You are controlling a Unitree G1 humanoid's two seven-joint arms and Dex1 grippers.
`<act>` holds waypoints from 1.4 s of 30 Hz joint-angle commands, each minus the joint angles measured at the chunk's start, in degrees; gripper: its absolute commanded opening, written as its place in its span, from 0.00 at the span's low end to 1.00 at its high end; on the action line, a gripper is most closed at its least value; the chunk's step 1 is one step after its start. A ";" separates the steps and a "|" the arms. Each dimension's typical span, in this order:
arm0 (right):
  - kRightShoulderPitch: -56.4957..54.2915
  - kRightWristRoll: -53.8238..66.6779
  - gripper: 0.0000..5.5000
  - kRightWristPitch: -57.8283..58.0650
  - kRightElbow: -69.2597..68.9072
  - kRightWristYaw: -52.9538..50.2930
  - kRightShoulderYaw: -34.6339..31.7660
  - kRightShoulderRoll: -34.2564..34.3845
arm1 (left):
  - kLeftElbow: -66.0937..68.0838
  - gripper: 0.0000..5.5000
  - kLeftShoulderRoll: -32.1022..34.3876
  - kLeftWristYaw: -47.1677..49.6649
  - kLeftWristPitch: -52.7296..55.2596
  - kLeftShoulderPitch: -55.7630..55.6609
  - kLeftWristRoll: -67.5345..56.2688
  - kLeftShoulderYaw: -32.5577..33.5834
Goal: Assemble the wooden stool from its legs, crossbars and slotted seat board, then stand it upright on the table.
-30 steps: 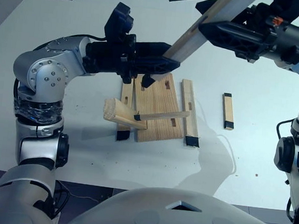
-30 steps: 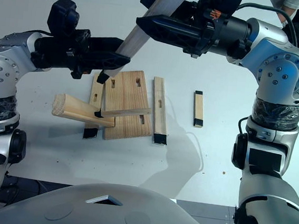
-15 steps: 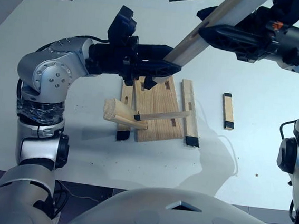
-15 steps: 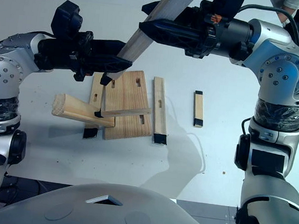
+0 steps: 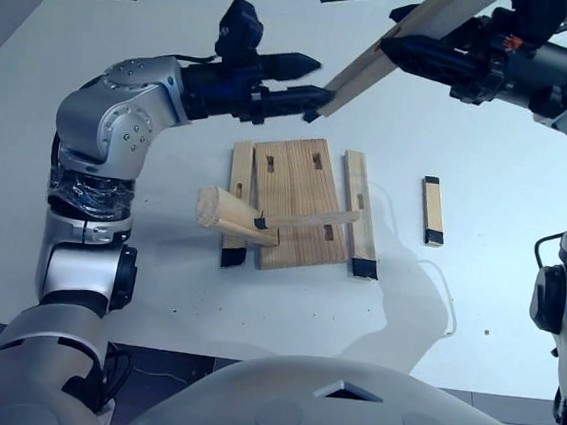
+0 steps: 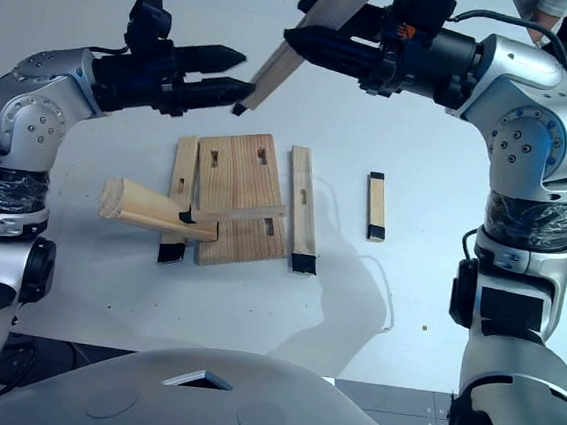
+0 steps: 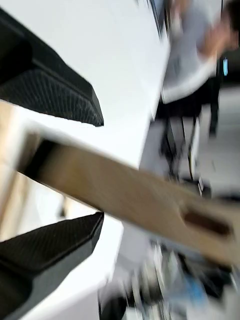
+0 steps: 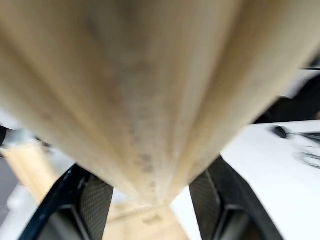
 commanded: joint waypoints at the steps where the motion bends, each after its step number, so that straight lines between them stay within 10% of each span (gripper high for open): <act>1: 3.87 -4.55 0.37 -4.85 -2.50 1.31 -0.04 -2.80 | 2.12 0.62 5.34 -1.83 -6.29 5.20 6.90 -0.82; 15: 24.89 -3.65 0.37 -5.06 -11.91 5.59 -5.50 -11.16 | -20.42 0.62 22.25 -19.91 -15.20 40.93 6.70 3.68; 42: 35.51 -11.98 0.37 -16.10 -20.32 1.90 3.43 -5.46 | -24.06 0.62 18.68 -11.94 -8.25 39.17 6.06 -0.25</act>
